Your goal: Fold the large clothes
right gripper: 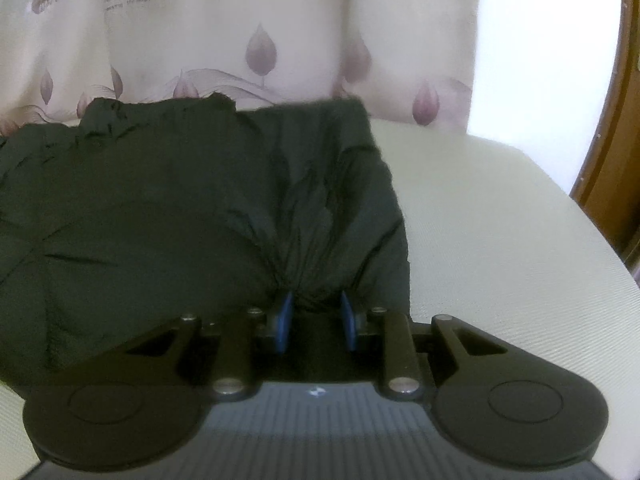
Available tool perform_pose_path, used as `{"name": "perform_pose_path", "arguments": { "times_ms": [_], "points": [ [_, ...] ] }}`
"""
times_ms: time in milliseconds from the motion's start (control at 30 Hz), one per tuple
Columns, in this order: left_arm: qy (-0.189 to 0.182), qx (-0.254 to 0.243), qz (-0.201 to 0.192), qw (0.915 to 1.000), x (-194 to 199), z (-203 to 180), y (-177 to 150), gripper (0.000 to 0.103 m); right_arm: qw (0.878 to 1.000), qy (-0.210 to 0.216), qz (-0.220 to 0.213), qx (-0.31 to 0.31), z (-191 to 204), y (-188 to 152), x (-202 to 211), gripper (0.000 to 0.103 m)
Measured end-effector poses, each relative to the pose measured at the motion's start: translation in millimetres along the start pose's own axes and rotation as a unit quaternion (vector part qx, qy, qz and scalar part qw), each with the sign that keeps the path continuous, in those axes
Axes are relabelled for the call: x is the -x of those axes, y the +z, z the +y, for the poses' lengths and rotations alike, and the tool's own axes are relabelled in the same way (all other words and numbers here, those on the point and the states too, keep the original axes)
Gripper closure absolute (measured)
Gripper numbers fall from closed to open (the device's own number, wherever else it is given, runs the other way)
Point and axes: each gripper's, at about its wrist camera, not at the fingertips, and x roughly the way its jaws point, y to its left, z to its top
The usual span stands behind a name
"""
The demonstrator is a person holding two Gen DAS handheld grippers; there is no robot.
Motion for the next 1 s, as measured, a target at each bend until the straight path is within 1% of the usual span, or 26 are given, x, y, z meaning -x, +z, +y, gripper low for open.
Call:
{"name": "perform_pose_path", "arguments": {
  "times_ms": [133,433,600,667,733,767,833,900,933,1000],
  "points": [
    [0.004,-0.008,-0.002,1.0,-4,-2,-4,0.031,1.0,-0.007,-0.01,0.012,5,-8,-4,0.078],
    [0.0,-0.005,-0.008,1.0,-4,0,-8,0.031,0.999,-0.018,-0.039,0.025,8,-21,-5,0.078],
    [-0.003,-0.01,-0.029,0.9995,1,1,-10,0.029,0.998,-0.023,-0.052,0.026,11,-25,-2,0.078],
    [-0.01,-0.002,-0.039,0.9992,6,3,-11,0.026,0.998,-0.021,-0.052,0.023,10,-26,-1,0.078],
    [-0.021,0.004,-0.047,0.9987,14,4,-12,0.017,0.998,-0.021,-0.055,0.023,9,-26,-1,0.078],
    [-0.023,0.003,-0.053,0.9983,19,5,-12,0.014,0.998,-0.021,-0.055,0.023,9,-26,-1,0.078],
    [-0.018,0.009,-0.07,0.9973,30,10,-14,0.003,0.998,-0.021,-0.058,0.02,10,-26,1,0.078],
    [-0.015,0.02,-0.087,0.9959,39,20,-17,0.001,0.998,-0.018,-0.061,0.013,8,-27,2,0.078],
    [-0.013,0.027,-0.088,0.9956,42,28,-18,0.001,0.998,-0.016,-0.062,0.011,7,-27,3,0.078],
    [-0.014,0.047,-0.08,0.9956,45,45,-18,0.001,0.998,-0.017,-0.062,0.011,7,-27,3,0.078]
  ]
}}
